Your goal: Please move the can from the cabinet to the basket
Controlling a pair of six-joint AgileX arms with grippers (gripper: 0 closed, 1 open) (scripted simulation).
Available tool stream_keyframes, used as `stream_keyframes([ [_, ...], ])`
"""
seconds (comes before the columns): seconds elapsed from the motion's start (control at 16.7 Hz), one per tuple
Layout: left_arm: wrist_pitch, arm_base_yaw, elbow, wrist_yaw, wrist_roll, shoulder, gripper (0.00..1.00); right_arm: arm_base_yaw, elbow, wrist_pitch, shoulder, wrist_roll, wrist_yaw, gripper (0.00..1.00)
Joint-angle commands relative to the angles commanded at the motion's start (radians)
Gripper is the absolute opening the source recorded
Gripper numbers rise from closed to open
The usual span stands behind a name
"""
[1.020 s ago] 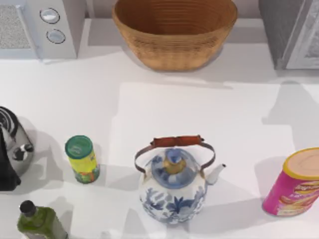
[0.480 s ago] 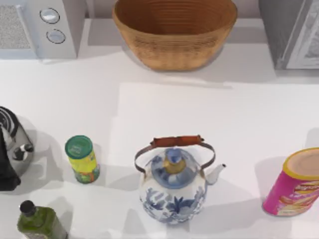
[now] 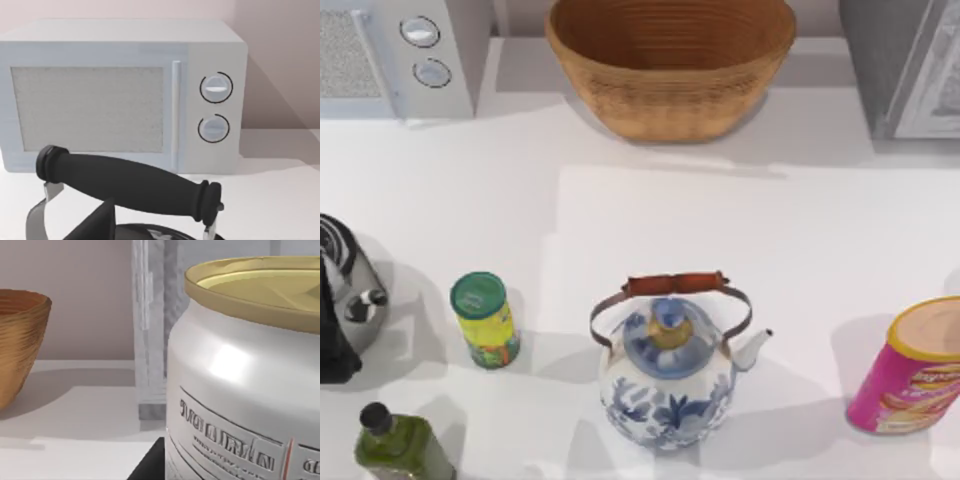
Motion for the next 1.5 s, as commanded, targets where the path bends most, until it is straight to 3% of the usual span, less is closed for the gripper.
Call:
stream_keyframes([
  [0.24, 0.0, 0.0, 0.0, 0.0, 0.0, 0.0, 1.0, 0.014, 0.024, 0.008, 0.038, 0.002, 0.011, 0.0],
  [0.54, 0.0, 0.0, 0.0, 0.0, 0.0, 0.0, 1.0, 0.097, 0.258, 0.076, 0.298, 0.002, 0.091, 0.0],
  [1.5, 0.0, 0.0, 0.0, 0.0, 0.0, 0.0, 1.0, 0.516, 1.538, 0.411, 1.957, 0.014, 0.541, 0.0],
])
